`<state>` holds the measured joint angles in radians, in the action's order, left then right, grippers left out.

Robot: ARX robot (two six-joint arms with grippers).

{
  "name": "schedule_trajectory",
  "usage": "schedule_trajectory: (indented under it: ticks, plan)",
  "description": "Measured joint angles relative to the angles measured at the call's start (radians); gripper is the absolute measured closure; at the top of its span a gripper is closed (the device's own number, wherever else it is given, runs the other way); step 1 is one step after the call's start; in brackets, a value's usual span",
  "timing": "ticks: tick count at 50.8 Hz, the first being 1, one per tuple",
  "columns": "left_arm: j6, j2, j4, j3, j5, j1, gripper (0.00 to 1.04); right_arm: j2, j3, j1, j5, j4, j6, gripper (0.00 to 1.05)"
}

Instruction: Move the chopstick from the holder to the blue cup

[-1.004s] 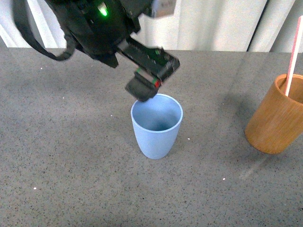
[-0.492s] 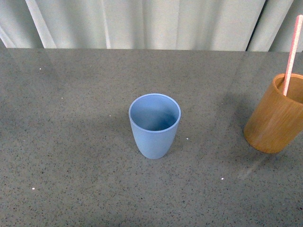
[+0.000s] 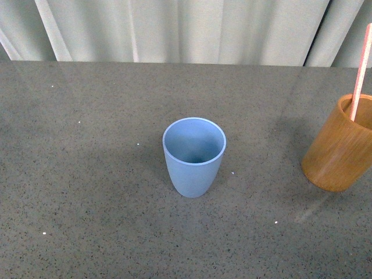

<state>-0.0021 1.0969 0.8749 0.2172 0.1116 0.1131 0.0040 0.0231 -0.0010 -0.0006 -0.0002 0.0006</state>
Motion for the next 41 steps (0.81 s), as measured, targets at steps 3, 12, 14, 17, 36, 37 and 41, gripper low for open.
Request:
schedule_trajectory:
  ticks: [3, 12, 14, 17, 36, 37, 41]
  plan:
    - [0.0, -0.036, -0.012, -0.028, -0.008, -0.013, 1.01, 0.0, 0.0, 0.0, 0.0, 0.0, 0.0, 0.1]
    - [0.0, -0.146, -0.062, -0.089, -0.055, -0.043, 1.01, 0.0, 0.0, 0.0, 0.0, 0.0, 0.0, 0.1]
    - [0.0, -0.181, -0.082, -0.105, -0.101, -0.079, 1.01, 0.0, 0.0, 0.0, 0.0, 0.0, 0.0, 0.1]
    - [0.0, -0.233, -0.114, -0.127, -0.105, -0.106, 1.01, 0.0, 0.0, 0.0, 0.0, 0.0, 0.0, 0.1]
    - [0.0, -0.462, -0.254, -0.198, -0.111, -0.111, 1.01, 0.0, 0.0, 0.0, 0.0, 0.0, 0.0, 0.1]
    - [0.0, -0.475, -0.265, -0.198, -0.111, -0.111, 1.01, 0.0, 0.0, 0.0, 0.0, 0.0, 0.0, 0.1]
    - [0.0, -0.543, -0.329, -0.198, -0.111, -0.111, 1.01, 0.0, 0.0, 0.0, 0.0, 0.0, 0.0, 0.1]
